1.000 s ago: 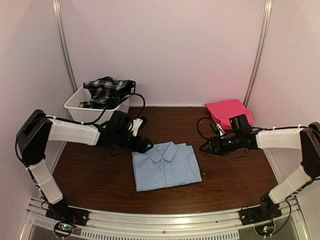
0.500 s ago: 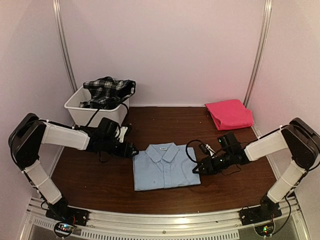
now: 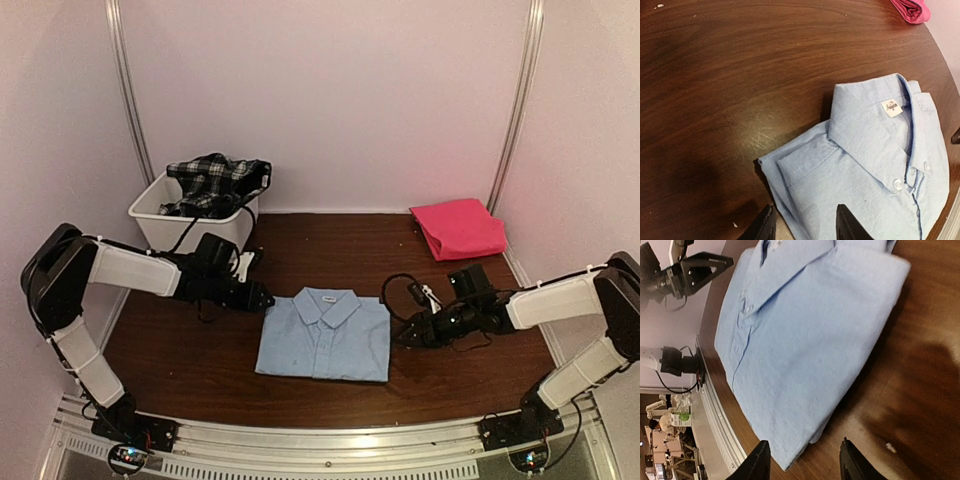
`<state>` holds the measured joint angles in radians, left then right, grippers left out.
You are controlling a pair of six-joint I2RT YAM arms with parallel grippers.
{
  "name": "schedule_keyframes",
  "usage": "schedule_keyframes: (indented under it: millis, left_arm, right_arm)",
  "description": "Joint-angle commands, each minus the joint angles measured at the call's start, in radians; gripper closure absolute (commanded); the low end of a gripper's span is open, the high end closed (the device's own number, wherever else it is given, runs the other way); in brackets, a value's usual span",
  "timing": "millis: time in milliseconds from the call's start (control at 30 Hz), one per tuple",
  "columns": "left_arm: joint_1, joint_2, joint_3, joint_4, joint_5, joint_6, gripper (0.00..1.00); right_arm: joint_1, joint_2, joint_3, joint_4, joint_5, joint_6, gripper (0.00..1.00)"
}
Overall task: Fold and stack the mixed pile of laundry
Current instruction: Move the square-folded T-shirt to the center of the board, then adjust the square-folded T-shirt at the center of the board.
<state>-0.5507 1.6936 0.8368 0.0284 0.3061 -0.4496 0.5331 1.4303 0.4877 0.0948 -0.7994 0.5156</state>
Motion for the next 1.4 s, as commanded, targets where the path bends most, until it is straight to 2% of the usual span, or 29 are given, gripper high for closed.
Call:
schedule_keyframes:
  millis: [0,300,633,1067,1200,1367]
  left_arm:
    - [0.006,0.032,0.056,0.027,0.028,0.032,0.59]
    - [0.006,0.100,0.128,0.004,0.034,0.061,0.63]
    - [0.006,0.157,0.167,-0.009,0.031,0.064,0.64]
    - [0.006,0.193,0.185,-0.022,0.028,0.062,0.61]
    - [0.006,0.194,0.190,-0.052,0.007,0.060,0.54]
    - [0.006,0.197,0.193,-0.054,0.006,0.051,0.55]
  right_arm:
    - [-0.071,0.030,0.091,-0.023,0.061,-0.028,0.53]
    - [-0.085,0.221,0.231,0.007,0.100,-0.028,0.60]
    - [-0.090,0.333,0.322,0.000,0.132,-0.041,0.70]
    - [-0.090,0.353,0.353,-0.007,0.117,-0.049,0.82]
    - [-0.090,0.348,0.364,-0.022,0.116,-0.057,0.86]
    - [-0.090,0.352,0.370,-0.024,0.113,-0.063,0.91]
